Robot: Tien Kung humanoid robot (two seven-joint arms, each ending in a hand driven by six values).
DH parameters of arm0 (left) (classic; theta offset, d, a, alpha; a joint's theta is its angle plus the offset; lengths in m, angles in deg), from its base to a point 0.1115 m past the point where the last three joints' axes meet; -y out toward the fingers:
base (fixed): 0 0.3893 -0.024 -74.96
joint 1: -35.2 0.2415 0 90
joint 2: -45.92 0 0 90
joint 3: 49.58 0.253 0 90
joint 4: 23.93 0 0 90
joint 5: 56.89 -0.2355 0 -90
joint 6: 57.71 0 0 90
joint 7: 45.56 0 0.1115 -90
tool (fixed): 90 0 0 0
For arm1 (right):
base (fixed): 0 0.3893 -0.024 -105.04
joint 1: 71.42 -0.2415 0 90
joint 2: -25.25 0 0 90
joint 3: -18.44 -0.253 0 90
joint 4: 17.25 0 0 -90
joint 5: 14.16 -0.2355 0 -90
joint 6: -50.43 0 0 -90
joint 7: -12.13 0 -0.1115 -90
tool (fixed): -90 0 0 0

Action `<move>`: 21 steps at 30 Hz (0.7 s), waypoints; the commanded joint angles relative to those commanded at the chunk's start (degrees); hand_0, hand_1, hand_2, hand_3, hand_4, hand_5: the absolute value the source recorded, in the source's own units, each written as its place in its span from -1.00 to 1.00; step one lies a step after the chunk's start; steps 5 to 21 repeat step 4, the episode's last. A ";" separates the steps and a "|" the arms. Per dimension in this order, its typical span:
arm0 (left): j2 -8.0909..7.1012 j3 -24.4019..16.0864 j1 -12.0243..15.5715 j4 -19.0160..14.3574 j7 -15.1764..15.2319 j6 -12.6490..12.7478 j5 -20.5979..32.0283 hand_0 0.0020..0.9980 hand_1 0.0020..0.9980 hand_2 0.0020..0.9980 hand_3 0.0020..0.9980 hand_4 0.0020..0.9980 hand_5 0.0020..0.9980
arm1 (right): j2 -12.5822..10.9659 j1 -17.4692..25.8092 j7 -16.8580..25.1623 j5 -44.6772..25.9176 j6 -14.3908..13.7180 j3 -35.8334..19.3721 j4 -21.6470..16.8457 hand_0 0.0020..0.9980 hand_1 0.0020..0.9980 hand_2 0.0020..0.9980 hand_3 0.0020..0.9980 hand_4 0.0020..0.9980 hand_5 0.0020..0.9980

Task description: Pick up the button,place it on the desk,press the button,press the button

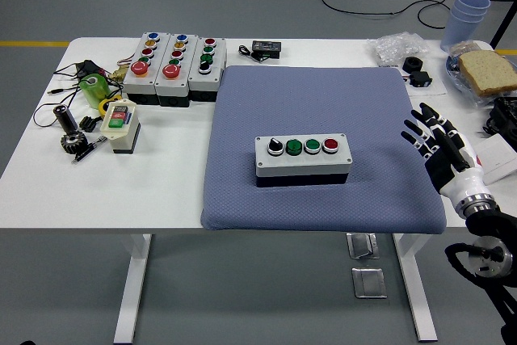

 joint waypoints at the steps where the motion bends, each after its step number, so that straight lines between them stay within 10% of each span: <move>1: 0.00 0.01 0.00 0.00 0.00 0.00 0.01 0.30 0.27 0.27 0.10 -0.35 0.72 | 0.00 0.00 -0.02 0.00 0.03 -0.01 0.00 0.45 0.35 0.43 0.35 0.48 -0.31; 21: -0.02 -0.01 -0.06 0.00 0.00 0.00 -0.04 0.30 0.27 0.27 0.10 -0.35 0.72 | -0.02 0.00 -0.34 0.10 0.47 -0.30 -0.04 0.45 0.35 0.43 0.35 0.48 -0.31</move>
